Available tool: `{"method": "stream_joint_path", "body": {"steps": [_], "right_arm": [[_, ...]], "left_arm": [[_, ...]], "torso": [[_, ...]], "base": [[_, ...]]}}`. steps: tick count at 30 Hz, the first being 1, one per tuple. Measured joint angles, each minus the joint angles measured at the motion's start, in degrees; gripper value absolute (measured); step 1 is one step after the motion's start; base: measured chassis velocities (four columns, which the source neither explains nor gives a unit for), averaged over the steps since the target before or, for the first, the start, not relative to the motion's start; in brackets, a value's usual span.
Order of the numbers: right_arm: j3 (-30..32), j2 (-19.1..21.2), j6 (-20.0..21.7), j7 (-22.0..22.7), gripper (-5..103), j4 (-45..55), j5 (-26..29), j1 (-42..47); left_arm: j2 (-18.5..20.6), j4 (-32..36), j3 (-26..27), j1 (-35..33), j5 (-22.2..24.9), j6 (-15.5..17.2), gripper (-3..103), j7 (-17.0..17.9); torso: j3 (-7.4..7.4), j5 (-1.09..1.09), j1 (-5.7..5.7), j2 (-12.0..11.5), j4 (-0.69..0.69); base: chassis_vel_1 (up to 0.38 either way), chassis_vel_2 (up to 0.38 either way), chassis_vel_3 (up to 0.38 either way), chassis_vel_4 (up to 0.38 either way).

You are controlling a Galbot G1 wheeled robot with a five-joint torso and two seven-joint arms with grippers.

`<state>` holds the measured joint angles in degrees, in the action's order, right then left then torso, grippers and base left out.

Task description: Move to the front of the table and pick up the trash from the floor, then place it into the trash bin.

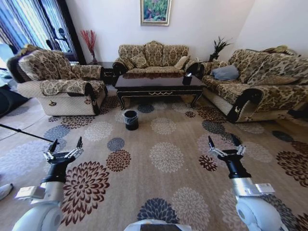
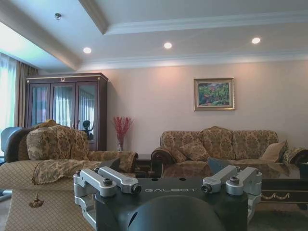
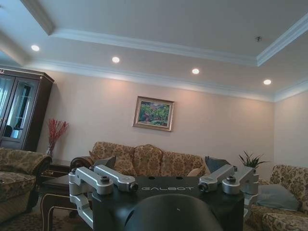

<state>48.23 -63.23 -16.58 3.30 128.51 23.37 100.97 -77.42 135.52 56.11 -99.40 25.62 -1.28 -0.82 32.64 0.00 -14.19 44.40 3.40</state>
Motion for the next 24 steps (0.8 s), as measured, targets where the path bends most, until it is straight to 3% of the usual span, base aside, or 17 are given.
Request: {"method": "stream_joint_path", "body": {"steps": [24], "right_arm": [[-0.2, 0.2, 0.0, -0.4, 100, -0.5, -0.3, 0.0]], "left_arm": [[0.1, -0.6, -0.4, -0.1, -0.9, -0.4, 100, -0.1]], "torso": [[3.48, 0.0, -2.69, 6.2, 0.0]], "base": [[0.0, 0.0, 0.0, 0.0]]}}
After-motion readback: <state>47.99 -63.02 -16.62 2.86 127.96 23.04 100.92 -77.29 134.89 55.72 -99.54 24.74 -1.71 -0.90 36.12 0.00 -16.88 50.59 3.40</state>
